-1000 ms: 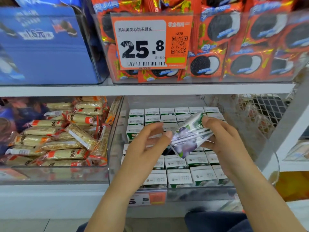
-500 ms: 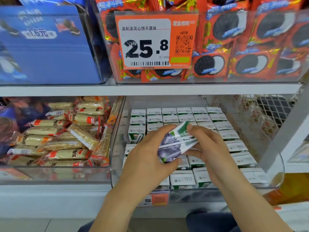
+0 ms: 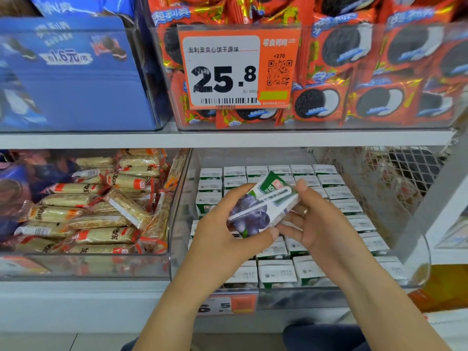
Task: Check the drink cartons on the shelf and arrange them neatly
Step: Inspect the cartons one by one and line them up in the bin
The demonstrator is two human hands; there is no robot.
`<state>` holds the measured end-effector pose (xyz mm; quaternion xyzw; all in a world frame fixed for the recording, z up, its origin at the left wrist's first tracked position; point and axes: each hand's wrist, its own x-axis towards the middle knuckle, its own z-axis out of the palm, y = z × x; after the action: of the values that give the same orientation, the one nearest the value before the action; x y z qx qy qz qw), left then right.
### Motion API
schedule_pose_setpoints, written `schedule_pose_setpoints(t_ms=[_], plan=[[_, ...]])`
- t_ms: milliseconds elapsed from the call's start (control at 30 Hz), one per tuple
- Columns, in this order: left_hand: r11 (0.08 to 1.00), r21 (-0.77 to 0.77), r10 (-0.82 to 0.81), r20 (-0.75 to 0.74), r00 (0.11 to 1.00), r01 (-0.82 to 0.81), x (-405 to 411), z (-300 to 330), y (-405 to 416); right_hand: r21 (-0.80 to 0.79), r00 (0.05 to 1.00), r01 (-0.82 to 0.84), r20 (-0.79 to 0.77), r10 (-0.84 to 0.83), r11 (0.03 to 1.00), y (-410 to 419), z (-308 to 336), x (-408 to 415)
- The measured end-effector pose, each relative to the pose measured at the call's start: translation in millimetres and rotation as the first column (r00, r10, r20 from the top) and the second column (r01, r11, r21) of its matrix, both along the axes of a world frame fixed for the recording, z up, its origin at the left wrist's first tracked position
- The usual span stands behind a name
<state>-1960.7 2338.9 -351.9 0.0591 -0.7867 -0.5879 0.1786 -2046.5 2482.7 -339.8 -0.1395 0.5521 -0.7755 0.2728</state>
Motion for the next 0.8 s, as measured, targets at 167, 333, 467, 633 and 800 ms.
schedule_pose_setpoints(t_ms=[167, 333, 467, 633, 800], plan=[[0.956, 0.289, -0.058, 0.038, 0.998, 0.045, 3.8, 5.8, -5.0, -0.123, 0.985, -0.169, -0.035, 0.166, 0.978, 5.2, 0.7, -0.5], [0.937, 0.345, -0.082, 0.063, 0.995, 0.056, 2.9, 7.8, -0.3, -0.074, 0.973, -0.209, -0.117, 0.199, 0.975, 5.1, 1.4, 2.3], [0.958, 0.28, -0.09, 0.068, 0.994, 0.068, 4.5, 8.8, -0.9, -0.021, 0.976, -0.15, -0.166, 0.144, 0.989, 5.2, 1.1, 1.8], [0.981, 0.168, -0.112, 0.08, 0.991, 0.097, 6.0, 9.0, -0.9, 0.038, 0.965, -0.114, -0.234, 0.12, 0.993, 7.4, 0.5, 1.7], [0.983, 0.137, -0.134, 0.111, 0.985, 0.119, 5.7, 7.3, -2.2, 0.03, 0.963, -0.111, -0.242, 0.115, 0.993, 7.5, 2.4, 3.3]])
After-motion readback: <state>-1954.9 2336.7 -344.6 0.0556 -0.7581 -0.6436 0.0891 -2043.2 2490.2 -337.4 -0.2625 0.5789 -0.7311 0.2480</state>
